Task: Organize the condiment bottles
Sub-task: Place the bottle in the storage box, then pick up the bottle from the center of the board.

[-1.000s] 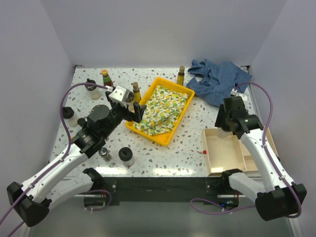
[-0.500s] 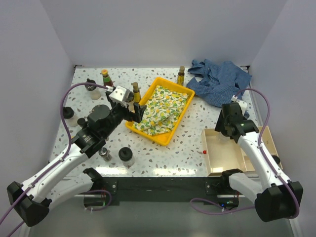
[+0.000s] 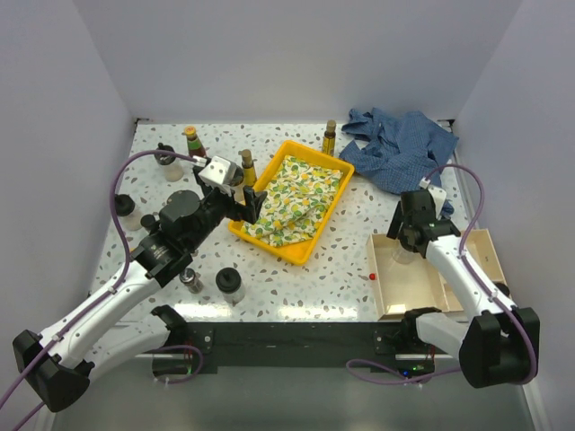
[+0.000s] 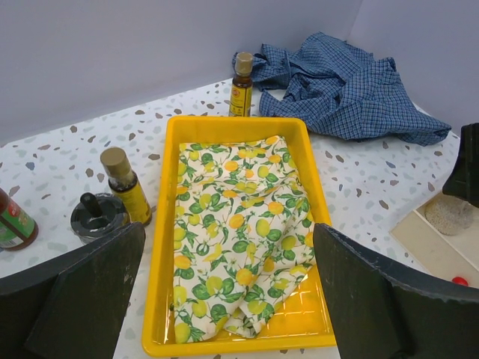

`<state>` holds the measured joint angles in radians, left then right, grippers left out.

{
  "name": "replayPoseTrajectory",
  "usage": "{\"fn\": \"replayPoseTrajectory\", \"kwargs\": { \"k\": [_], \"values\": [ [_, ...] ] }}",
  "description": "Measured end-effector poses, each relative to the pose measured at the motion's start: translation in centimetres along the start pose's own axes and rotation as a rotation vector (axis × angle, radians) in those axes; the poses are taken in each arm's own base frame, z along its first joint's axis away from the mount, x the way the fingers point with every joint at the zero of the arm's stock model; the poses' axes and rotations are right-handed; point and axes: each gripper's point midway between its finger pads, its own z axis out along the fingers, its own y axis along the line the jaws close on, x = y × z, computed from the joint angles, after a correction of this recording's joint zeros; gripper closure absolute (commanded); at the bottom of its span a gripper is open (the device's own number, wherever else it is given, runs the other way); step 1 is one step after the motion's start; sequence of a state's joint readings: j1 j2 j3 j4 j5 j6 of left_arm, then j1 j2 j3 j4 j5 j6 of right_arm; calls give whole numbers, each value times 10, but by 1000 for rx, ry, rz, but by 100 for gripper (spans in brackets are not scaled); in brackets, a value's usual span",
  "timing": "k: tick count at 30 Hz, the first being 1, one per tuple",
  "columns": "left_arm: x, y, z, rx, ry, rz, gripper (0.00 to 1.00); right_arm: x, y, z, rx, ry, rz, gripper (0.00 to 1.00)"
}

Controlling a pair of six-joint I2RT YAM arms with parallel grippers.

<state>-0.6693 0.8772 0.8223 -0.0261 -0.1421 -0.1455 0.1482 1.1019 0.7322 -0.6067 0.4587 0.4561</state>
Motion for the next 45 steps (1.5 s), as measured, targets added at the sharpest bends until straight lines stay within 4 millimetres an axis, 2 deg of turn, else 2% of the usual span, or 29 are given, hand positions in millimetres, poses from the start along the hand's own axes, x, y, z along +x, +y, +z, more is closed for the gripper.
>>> {"fn": "replayPoseTrajectory", "kwargs": {
  "k": [2, 8, 12, 15, 18, 24, 29, 32, 35, 38, 42, 45],
  "values": [
    [0, 0, 0, 0, 0, 0, 0, -3, -2, 1, 11, -16, 8, 6],
    [0, 0, 0, 0, 0, 0, 0, -10, -8, -4, 30, -48, 28, 4],
    [0, 0, 0, 0, 0, 0, 0, -24, -8, -21, -4, -87, 41, 6],
    [0, 0, 0, 0, 0, 0, 0, -41, 6, -40, -110, -122, 36, 8],
    [0, 0, 0, 0, 0, 0, 0, -49, 36, -62, -310, -145, 5, 9],
    [-1, 2, -1, -9, -5, 0, 0, -40, 92, -102, -659, -176, -51, 9],
    [-4, 9, -5, -45, -12, 7, 0, -11, 141, -130, -885, -155, -157, 9],
    [-12, 12, -13, -62, -35, 0, 0, 30, 177, -154, -1024, -112, -255, 9],
    [-32, 11, -27, -57, -67, -31, 0, 69, 206, -175, -1113, -63, -354, 8],
    [-74, 4, -46, -24, -138, -76, 0, 104, 231, -185, -1151, -24, -444, 8],
    [-148, -7, -88, 47, -292, -130, 0, 132, 259, -193, -1161, 9, -527, 8],
    [-183, -10, -120, 82, -377, -157, 0, 143, 289, -213, -1188, -2, -576, 7]
  ]
}}
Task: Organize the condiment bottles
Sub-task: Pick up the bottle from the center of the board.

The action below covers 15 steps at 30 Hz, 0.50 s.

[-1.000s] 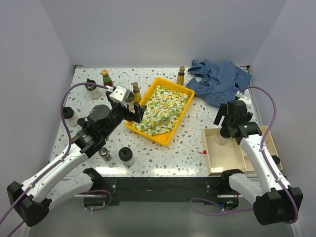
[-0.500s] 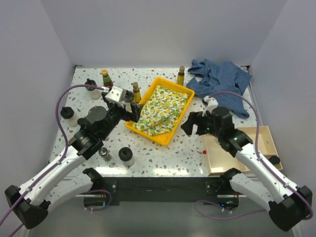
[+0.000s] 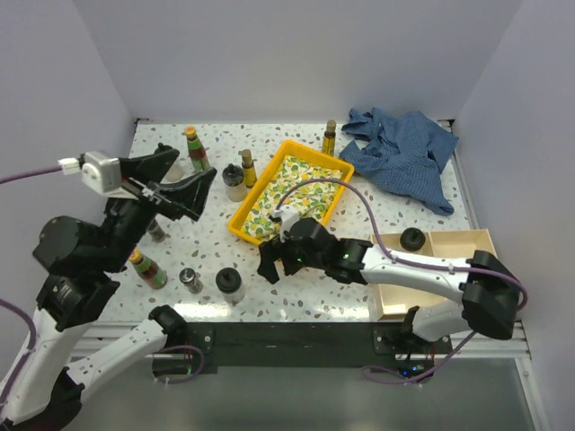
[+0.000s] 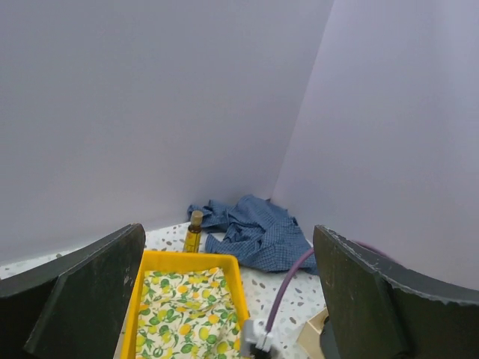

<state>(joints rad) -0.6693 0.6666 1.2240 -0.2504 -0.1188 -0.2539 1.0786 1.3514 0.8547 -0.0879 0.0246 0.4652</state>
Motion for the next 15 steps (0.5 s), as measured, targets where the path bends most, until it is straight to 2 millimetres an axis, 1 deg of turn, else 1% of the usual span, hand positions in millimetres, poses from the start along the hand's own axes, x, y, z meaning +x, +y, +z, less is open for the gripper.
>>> {"fn": "replayPoseTrajectory", "kwargs": {
  "k": [2, 4, 6, 8, 11, 13, 15],
  "values": [
    [-19, -5, -12, 17, -38, -21, 0, -9, 23, 13, -17, -8, -37, 7],
    [-26, -6, -22, 23, -54, -33, 0, -17, 53, 25, -46, -17, -79, 6],
    [-27, -6, -29, 23, -51, -42, 0, -21, 77, 34, -68, -24, -115, 6],
    [-24, -5, -34, 20, -40, -49, 0, -21, 97, 42, -81, -23, -150, 6],
    [-19, -3, -37, 14, -15, -52, 0, -16, 113, 52, -83, -10, -194, 6],
    [-14, -2, -38, 8, 3, -50, 0, -13, 115, 59, -72, -2, -209, 6],
    [-11, 0, -39, 1, 16, -49, 0, -9, 111, 65, -48, 5, -221, 7]
  ]
}}
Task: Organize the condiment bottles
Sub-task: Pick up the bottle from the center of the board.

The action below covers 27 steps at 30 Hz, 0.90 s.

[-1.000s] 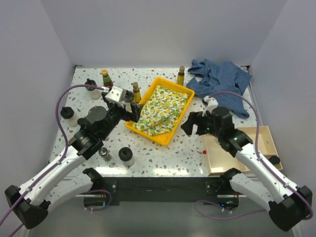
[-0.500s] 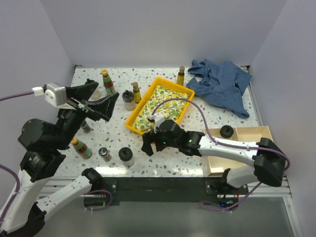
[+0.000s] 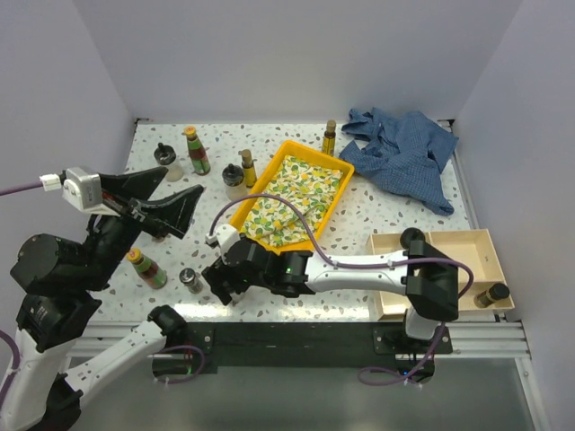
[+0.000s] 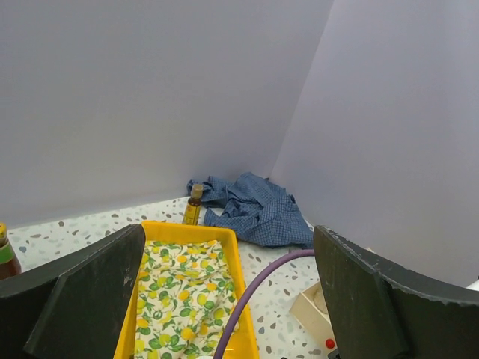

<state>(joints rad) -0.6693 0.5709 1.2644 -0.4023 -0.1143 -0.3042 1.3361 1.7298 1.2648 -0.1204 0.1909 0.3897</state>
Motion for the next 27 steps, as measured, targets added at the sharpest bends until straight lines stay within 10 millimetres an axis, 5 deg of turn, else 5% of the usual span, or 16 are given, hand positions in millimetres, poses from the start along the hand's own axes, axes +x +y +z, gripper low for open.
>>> {"fn": "replayPoseTrajectory", "kwargs": {
  "k": [7, 15, 21, 27],
  "values": [
    [4, 4, -5, -17, 17, 1, 0, 17, -12, 20, 74, 59, -35, 16],
    [9, 8, -11, -31, 16, 0, 0, 32, -16, 27, 161, 101, -72, 55],
    [27, 17, -6, -66, 51, 10, 0, 43, -31, -7, 237, 157, -29, 65],
    [61, 34, 11, -136, 121, 48, 0, 47, -64, -72, 374, 167, 43, 68]
  ]
}}
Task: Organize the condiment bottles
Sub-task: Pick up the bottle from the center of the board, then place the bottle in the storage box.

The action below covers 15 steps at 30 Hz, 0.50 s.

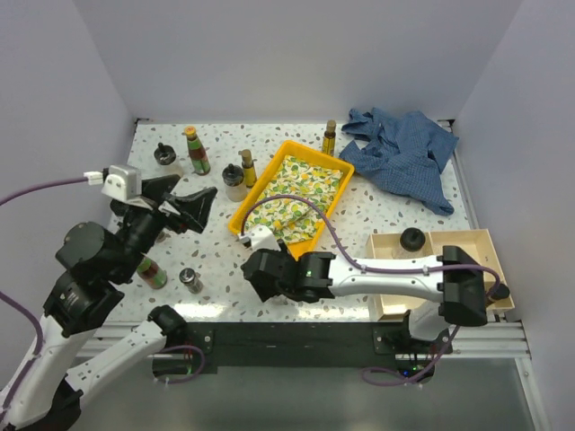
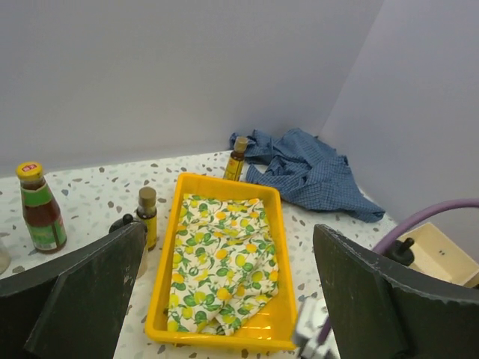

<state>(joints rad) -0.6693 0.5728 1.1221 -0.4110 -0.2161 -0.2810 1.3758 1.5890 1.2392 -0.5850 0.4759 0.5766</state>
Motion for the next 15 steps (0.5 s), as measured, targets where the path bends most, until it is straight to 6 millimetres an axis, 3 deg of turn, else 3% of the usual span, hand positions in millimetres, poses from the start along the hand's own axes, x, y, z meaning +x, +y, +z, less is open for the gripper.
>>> {"fn": "replayPoseTrajectory", "kwargs": {
  "k": [6, 10, 15],
  "values": [
    [65, 13, 43, -57, 122, 74, 0, 3, -74, -31, 140, -14, 113, 69],
    [115, 26, 71, -105, 229, 149, 0, -4, -146, -49, 270, -44, 247, 69],
    [172, 45, 81, -158, 363, 230, 0, -18, -198, -75, 366, -121, 370, 69]
  ]
}}
